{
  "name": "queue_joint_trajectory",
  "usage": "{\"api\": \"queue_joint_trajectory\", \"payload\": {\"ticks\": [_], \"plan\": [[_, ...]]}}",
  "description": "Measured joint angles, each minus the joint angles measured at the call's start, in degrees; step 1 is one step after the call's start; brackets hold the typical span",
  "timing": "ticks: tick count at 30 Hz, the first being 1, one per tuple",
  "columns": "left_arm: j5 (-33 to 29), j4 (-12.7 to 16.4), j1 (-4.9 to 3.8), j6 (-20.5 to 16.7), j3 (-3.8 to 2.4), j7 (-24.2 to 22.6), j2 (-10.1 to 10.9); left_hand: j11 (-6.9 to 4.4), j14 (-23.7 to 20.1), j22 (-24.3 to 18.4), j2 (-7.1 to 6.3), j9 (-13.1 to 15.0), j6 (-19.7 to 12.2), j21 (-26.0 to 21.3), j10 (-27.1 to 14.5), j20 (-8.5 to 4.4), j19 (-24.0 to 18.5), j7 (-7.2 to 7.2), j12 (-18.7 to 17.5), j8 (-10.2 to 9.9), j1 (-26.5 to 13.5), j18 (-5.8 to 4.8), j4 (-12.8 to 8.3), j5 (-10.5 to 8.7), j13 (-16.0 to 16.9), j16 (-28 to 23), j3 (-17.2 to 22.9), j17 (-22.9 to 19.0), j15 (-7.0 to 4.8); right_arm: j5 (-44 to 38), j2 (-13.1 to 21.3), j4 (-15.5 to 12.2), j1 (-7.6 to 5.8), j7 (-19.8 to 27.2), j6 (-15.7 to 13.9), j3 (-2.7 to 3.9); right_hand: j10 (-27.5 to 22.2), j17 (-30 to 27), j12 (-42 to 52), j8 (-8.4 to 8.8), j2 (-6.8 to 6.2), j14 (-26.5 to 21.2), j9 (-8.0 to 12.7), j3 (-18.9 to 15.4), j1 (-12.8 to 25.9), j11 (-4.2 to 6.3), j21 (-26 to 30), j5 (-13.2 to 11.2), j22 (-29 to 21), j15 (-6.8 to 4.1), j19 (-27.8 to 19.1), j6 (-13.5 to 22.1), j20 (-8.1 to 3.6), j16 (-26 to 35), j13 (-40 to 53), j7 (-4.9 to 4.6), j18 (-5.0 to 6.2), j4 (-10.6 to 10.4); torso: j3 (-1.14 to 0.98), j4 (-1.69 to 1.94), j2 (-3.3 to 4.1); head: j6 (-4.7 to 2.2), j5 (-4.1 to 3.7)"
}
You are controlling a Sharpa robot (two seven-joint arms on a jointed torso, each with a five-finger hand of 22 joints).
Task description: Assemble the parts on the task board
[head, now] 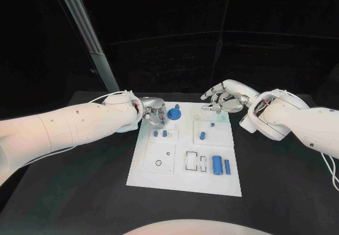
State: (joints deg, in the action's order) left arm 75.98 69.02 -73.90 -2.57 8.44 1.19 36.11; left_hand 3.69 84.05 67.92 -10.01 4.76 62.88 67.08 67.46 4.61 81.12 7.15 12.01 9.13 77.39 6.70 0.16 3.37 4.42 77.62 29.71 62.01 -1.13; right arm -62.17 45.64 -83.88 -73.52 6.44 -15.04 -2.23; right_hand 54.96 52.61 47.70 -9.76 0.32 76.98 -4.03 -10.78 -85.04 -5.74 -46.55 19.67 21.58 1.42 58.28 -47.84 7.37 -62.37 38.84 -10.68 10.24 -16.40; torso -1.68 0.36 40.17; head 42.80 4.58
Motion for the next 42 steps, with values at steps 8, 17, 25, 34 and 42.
{"api": "queue_joint_trajectory", "payload": {"ticks": [8,17,25,34,42], "plan": [[0.00,-0.25,0.00,0.18,0.04,0.18,-0.05,0.25,0.00,0.00,0.00,-0.30,-0.99,0.00,-0.77,0.00,0.00,0.18,-0.54,-0.83,0.00,0.00,-0.16,0.00,-0.03,0.00,-0.47,-0.28,0.00,0.00,0.00,0.01,0.00,0.00,0.00,0.00,0.00,0.00,0.26,0.00,0.00,0.00,0.00,0.00,0.00,0.00,0.00,0.00,0.00,0.00,0.20,0.00,0.20,0.00,-0.09,0.00,0.00,0.00,0.00,0.00,-0.01,0.08,-0.08],[0.00,-0.25,0.00,0.09,0.05,0.30,0.10,1.04,0.00,-0.33,-0.49,-0.76,-2.73,-0.67,-3.51,0.22,-0.22,0.70,-1.52,-2.25,-0.49,0.00,-0.17,0.00,-0.34,0.00,-1.10,-0.91,0.43,0.00,0.05,0.05,0.00,-0.05,0.01,0.00,0.00,-0.14,0.26,0.00,0.00,0.00,0.00,0.00,0.00,0.00,0.00,0.00,0.00,0.00,0.20,0.00,0.20,0.21,-0.09,0.00,0.00,0.00,0.00,0.00,-0.03,0.05,-0.14],[-0.03,0.06,0.00,-0.34,0.05,0.28,0.74,1.23,-0.21,-0.34,-0.72,-0.87,-3.53,-0.68,-4.71,0.61,-0.21,0.71,-1.82,-3.10,-0.71,0.00,-0.24,0.00,-0.34,0.00,-1.81,-1.06,0.63,0.00,0.16,0.14,0.00,-0.17,0.02,0.00,0.00,-0.35,0.26,0.00,0.00,0.00,0.00,-0.10,0.00,0.00,0.00,0.00,-0.01,0.00,0.20,0.00,0.20,0.35,-0.23,0.00,0.00,0.08,0.01,0.00,-0.06,-0.05,-0.18],[-1.42,1.61,0.00,-1.50,0.01,-0.39,3.46,1.64,-0.01,-1.16,-0.72,-0.87,-4.25,-1.94,-6.77,1.09,-0.69,1.02,-2.10,-3.77,-0.71,0.00,-0.48,0.00,-0.38,0.00,-2.36,-1.32,0.83,-1.30,0.97,0.78,0.00,-1.48,0.26,0.00,-1.22,3.80,-6.74,-2.39,1.88,2.38,-0.42,0.97,-5.50,0.62,-0.71,-1.63,0.39,-0.90,2.09,-2.50,-0.81,-3.02,-8.05,0.88,0.00,1.76,0.05,0.01,-0.07,-0.19,-0.30],[-18.14,2.59,-0.34,-7.45,-0.01,-8.17,6.48,2.87,-13.08,-21.82,0.55,-0.87,-4.43,-27.29,-11.27,2.50,-14.04,2.06,-1.79,-4.53,0.38,3.17,-0.15,0.00,-0.52,-19.39,-3.33,-31.65,2.55,-9.96,2.15,1.46,0.00,-5.01,2.08,0.00,4.93,10.61,-23.48,-2.51,0.82,6.79,0.11,3.72,-10.67,1.69,-4.26,-6.41,2.41,-2.03,4.41,-8.07,-2.15,-8.47,-21.39,2.04,0.00,3.01,0.07,0.06,-0.14,-0.74,-1.27]]}}
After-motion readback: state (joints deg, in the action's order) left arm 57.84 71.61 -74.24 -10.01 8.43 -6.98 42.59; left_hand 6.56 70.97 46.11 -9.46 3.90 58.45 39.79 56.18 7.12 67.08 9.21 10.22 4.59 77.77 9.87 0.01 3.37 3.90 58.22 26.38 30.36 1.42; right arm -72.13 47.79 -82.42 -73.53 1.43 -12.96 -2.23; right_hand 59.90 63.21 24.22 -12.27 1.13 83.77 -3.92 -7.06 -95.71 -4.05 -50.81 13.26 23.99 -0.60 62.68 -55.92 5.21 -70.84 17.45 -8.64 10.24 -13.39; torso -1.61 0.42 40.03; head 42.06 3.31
